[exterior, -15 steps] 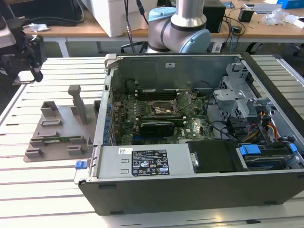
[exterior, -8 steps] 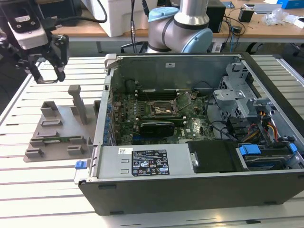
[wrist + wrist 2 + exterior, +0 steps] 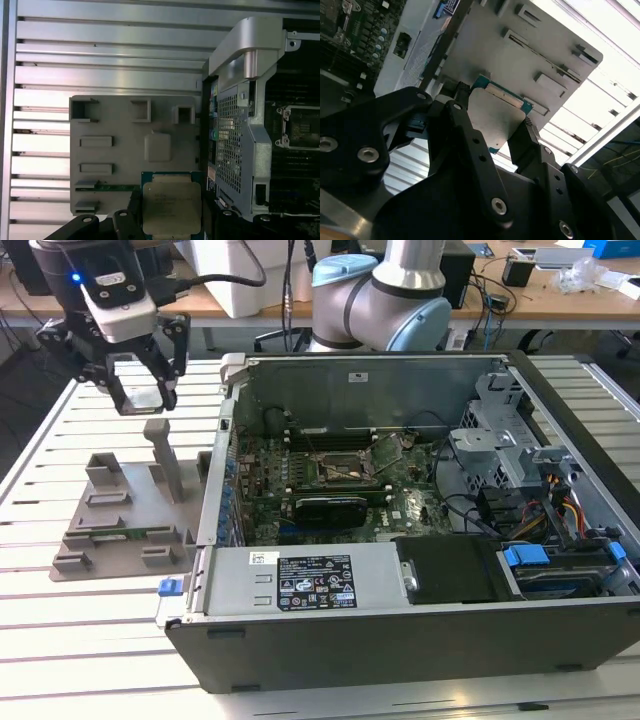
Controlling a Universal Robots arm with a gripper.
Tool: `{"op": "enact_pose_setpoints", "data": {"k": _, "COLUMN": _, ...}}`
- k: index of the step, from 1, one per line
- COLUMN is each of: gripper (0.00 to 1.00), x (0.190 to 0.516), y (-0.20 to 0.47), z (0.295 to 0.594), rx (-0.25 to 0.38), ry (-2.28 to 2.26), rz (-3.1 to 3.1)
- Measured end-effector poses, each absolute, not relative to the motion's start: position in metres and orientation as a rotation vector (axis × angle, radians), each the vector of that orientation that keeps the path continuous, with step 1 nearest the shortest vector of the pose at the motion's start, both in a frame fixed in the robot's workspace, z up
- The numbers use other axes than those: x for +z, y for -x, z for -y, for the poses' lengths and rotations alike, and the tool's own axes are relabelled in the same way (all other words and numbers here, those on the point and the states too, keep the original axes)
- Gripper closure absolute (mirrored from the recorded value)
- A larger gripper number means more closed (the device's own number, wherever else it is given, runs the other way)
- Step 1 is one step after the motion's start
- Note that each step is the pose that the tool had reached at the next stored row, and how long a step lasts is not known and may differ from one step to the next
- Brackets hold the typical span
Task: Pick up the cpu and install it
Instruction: 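Pick up the cpu and move it towards the insertion slot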
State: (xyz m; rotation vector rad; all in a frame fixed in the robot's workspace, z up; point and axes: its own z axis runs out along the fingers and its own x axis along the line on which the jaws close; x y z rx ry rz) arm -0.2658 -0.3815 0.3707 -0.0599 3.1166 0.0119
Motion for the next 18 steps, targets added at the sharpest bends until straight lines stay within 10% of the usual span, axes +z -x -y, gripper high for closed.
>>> {"op": "enact_pose_setpoints", "data": {"k": 18, "gripper": 0.45, "x": 0.371, "y": 0.19, "z": 0.381, "rx": 0.01, "ry": 0.06, "rz": -3.117}}
